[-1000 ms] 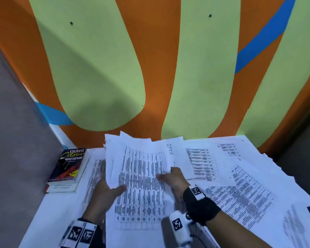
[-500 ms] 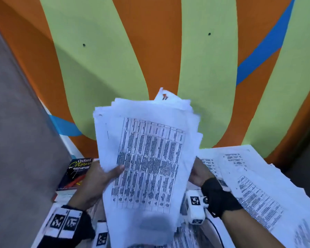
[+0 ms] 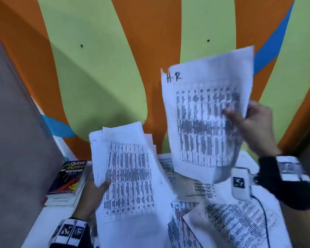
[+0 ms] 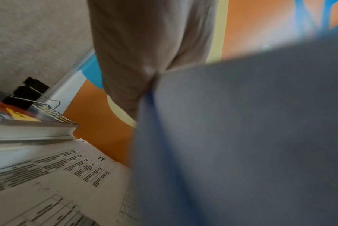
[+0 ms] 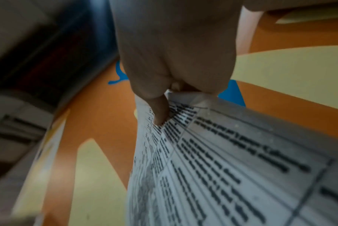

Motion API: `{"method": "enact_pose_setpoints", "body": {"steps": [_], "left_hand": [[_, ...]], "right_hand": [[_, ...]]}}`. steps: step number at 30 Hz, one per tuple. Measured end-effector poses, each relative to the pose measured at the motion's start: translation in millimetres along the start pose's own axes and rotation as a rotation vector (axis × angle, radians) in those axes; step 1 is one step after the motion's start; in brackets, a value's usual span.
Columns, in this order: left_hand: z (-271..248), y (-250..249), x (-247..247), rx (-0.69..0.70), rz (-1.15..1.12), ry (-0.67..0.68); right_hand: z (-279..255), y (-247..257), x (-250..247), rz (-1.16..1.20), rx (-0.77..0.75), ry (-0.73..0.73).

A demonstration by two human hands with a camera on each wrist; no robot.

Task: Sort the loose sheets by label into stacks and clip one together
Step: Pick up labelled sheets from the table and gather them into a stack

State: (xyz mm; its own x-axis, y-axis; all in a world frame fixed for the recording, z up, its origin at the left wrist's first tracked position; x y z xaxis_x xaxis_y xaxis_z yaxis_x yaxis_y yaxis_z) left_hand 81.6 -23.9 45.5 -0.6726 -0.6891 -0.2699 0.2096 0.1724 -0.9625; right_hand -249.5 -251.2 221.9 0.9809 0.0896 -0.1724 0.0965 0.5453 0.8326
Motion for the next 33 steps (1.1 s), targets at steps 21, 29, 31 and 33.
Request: {"method": "enact_pose_setpoints", "body": {"steps": [21,29,31,33], "left_hand": [[-6,-41,58,-0.021,-0.165,0.154],[9,-78,36,0.240,-0.358,-0.017],[7,-82,35,0.247,-0.360,0.074],[10,-83,34,0.250,-0.328,0.072]], "right_hand": [[-82,-115,112,0.250,0.633,0.144],[-46,-55,99,0.288,0.227,0.417],[-47,-48,100,0.248,0.172,0.402],[-51,-46,102,0.257,0.140,0.369]]}}
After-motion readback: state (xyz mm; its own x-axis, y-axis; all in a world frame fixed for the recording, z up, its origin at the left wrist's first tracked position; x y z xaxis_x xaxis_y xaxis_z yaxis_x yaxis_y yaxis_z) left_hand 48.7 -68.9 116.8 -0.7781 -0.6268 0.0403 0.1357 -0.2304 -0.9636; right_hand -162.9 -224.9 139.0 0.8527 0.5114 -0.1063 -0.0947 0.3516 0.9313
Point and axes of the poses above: each hand's wrist, its own z-axis towards the middle knuckle, its own x-axis out of the palm, y = z × x, the point moved 1 cm from there along z, towards the middle knuckle, and after that the axes turned 1 degree about -x, right-handed, at the moved point
